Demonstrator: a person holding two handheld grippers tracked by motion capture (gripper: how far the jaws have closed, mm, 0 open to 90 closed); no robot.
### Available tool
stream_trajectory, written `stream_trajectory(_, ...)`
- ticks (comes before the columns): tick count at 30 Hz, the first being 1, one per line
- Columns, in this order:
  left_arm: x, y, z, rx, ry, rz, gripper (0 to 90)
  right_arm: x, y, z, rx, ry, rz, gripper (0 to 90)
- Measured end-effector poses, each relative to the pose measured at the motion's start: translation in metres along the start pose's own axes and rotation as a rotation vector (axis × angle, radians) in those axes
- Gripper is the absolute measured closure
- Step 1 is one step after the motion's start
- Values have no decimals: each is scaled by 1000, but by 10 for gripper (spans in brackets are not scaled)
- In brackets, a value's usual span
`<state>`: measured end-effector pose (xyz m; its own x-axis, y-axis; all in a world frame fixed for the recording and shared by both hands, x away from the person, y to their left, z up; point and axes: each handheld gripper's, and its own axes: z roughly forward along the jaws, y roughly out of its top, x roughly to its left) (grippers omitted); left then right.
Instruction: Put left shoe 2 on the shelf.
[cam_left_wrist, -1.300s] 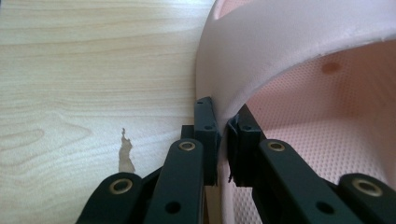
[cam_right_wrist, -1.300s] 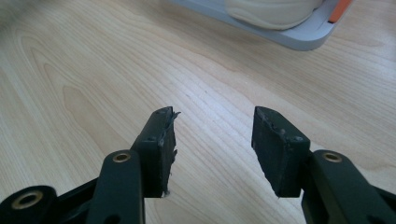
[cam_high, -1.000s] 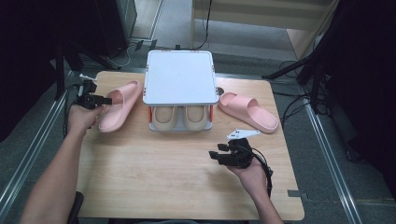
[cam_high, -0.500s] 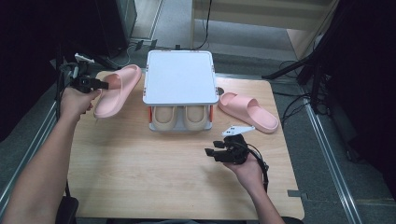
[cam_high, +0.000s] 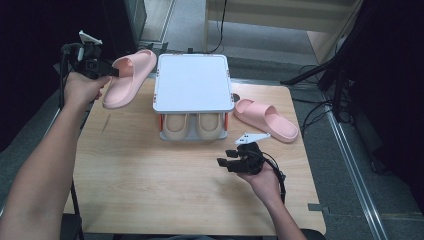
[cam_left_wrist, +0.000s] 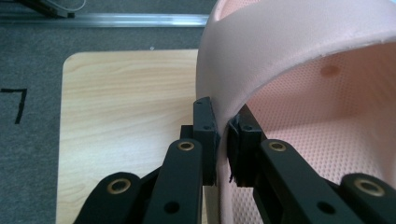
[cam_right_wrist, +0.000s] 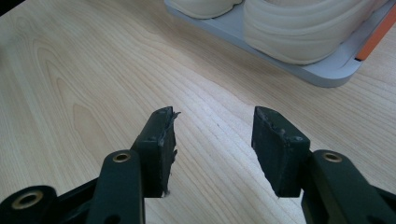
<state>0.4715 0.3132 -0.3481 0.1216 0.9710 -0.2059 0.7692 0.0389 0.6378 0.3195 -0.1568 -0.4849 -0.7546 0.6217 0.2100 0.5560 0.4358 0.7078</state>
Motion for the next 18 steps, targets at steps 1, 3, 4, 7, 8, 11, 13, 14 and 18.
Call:
stream_trajectory(1, -2, 2, -1, 0, -1, 4, 833, 0, 0, 0, 0, 0, 0, 502)
stream_trajectory(3, -6, 7, -4, -9, -2, 3, 833, 0, 0, 0, -1, 1, 2, 502)
stream_trajectory(4, -8, 9, -4, -9, -6, 5, 832, 0, 0, 0, -2, 0, 2, 501)
stream_trajectory(7, -14, 15, -6, -13, -11, 3, 832, 0, 0, -1, -5, -1, 1, 502)
stream_trajectory(8, -17, 17, -7, -13, -13, 2, 832, 0, 0, -1, -7, -2, 2, 501)
stream_trajectory(11, -27, 23, -6, -21, -18, 14, 830, -1, 0, -2, -11, 0, 2, 501)
stream_trajectory(13, -34, 25, -6, -25, -25, 29, 829, -1, 0, -2, -11, 0, 1, 502)
stream_trajectory(14, -34, 25, -6, -25, -25, 29, 830, -1, 0, -2, -11, 0, -1, 501)
stream_trajectory(18, -57, 31, 2, -20, -28, 73, 828, 0, 1, -2, -9, 2, -1, 501)
